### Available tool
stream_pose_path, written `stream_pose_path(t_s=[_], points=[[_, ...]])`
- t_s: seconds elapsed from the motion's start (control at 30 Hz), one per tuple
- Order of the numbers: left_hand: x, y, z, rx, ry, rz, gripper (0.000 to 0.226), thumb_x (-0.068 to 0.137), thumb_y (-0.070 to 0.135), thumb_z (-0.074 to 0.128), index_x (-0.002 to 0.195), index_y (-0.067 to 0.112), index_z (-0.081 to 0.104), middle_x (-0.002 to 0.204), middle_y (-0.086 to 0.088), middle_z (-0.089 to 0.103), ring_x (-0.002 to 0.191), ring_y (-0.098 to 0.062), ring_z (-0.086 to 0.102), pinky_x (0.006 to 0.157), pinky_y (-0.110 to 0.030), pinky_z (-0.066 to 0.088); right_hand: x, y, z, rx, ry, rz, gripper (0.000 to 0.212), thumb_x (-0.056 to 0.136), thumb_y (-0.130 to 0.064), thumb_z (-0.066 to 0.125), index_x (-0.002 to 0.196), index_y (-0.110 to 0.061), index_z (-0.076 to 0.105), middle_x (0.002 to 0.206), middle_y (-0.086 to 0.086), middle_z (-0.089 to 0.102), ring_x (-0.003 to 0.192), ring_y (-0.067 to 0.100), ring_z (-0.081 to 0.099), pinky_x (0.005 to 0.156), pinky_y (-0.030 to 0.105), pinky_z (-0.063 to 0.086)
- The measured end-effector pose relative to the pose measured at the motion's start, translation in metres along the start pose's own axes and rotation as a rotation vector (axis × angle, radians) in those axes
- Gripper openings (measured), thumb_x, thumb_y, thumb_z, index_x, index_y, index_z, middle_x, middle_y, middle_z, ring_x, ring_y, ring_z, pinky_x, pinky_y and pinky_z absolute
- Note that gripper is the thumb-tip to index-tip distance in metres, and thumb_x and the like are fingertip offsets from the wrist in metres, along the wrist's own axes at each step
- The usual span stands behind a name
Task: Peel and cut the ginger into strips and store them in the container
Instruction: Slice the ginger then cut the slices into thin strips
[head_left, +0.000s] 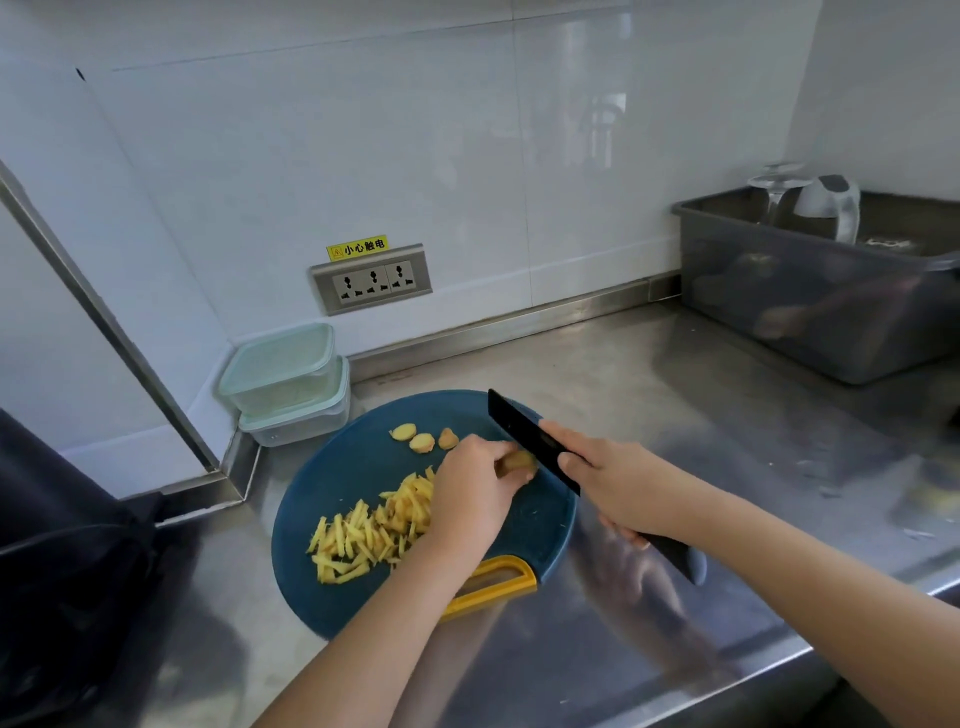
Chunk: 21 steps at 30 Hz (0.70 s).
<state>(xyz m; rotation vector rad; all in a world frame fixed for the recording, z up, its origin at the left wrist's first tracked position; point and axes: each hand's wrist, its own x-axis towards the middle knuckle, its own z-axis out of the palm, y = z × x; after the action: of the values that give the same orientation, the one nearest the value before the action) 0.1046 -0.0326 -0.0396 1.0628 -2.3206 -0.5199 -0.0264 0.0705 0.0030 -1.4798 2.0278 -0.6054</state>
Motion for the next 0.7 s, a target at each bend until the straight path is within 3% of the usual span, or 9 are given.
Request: stream_pose_path(t_s=[0.13, 0.23, 0.3, 0.37, 0.43, 0.57, 0.7], points=[[-0.001, -0.004, 0.0, -0.013, 0.012, 0.03, 0.023, 0.086, 0.035, 0.066, 0.107, 0.03, 0.071, 0.094, 0.007, 0.071, 0.083, -0.009, 0.063, 0.069, -0.021, 0.045, 0.0, -0.005, 0.011, -0.046, -0.001, -0.004, 0.05, 0.106, -0.031, 0.025, 0.153, -0.041, 0.012, 0.08, 0.002, 0.053, 0.055, 0.013, 0.052, 0.036, 0.013, 0.039], [-0.003, -0.007, 0.002, 0.026, 0.03, 0.093, 0.02, 0.09, 0.034, 0.06, 0.104, 0.028, 0.072, 0.09, 0.005, 0.069, 0.077, -0.009, 0.06, 0.063, -0.02, 0.039, 0.0, -0.006, 0.013, -0.084, -0.019, 0.013, 0.05, 0.107, -0.031, 0.024, 0.153, -0.042, 0.009, 0.093, 0.007, 0.057, 0.058, 0.013, 0.053, 0.039, 0.012, 0.043], [-0.006, -0.006, 0.005, 0.048, 0.083, 0.111, 0.02, 0.091, 0.031, 0.06, 0.106, 0.025, 0.072, 0.098, 0.006, 0.066, 0.083, -0.01, 0.06, 0.067, -0.016, 0.036, 0.0, -0.006, 0.013, -0.077, -0.032, 0.03, 0.05, 0.107, -0.032, 0.024, 0.153, -0.044, 0.008, 0.099, 0.011, 0.06, 0.064, 0.021, 0.06, 0.043, 0.019, 0.05], [-0.007, -0.005, 0.006, 0.053, 0.116, 0.104, 0.02, 0.09, 0.03, 0.061, 0.105, 0.024, 0.072, 0.098, 0.006, 0.064, 0.083, -0.011, 0.06, 0.067, -0.017, 0.037, -0.002, -0.006, 0.011, -0.041, -0.024, 0.052, 0.05, 0.106, -0.033, 0.025, 0.152, -0.047, 0.01, 0.104, 0.012, 0.061, 0.07, 0.03, 0.066, 0.053, 0.034, 0.058], [-0.008, -0.005, 0.007, 0.075, 0.109, 0.1, 0.019, 0.09, 0.032, 0.06, 0.102, 0.025, 0.073, 0.092, 0.005, 0.063, 0.08, -0.013, 0.06, 0.064, -0.022, 0.04, -0.004, -0.007, 0.009, -0.03, -0.005, 0.06, 0.049, 0.106, -0.033, 0.027, 0.151, -0.048, 0.013, 0.1, 0.011, 0.062, 0.069, 0.031, 0.066, 0.056, 0.04, 0.059], [-0.005, -0.004, 0.006, 0.117, 0.106, 0.107, 0.018, 0.091, 0.031, 0.059, 0.1, 0.022, 0.072, 0.093, 0.004, 0.063, 0.084, -0.015, 0.061, 0.068, -0.024, 0.044, -0.005, -0.011, 0.006, -0.091, 0.024, 0.013, 0.049, 0.106, -0.031, 0.025, 0.15, -0.048, 0.012, 0.078, 0.007, 0.058, 0.047, 0.017, 0.053, 0.045, 0.03, 0.054], [-0.006, -0.002, 0.005, 0.126, 0.106, 0.119, 0.015, 0.091, 0.029, 0.059, 0.101, 0.022, 0.068, 0.095, 0.004, 0.061, 0.087, -0.014, 0.06, 0.069, -0.022, 0.04, -0.006, -0.016, 0.008, -0.153, 0.018, 0.008, 0.049, 0.107, -0.031, 0.023, 0.152, -0.045, 0.009, 0.076, 0.004, 0.056, 0.048, 0.017, 0.054, 0.05, 0.031, 0.056]])
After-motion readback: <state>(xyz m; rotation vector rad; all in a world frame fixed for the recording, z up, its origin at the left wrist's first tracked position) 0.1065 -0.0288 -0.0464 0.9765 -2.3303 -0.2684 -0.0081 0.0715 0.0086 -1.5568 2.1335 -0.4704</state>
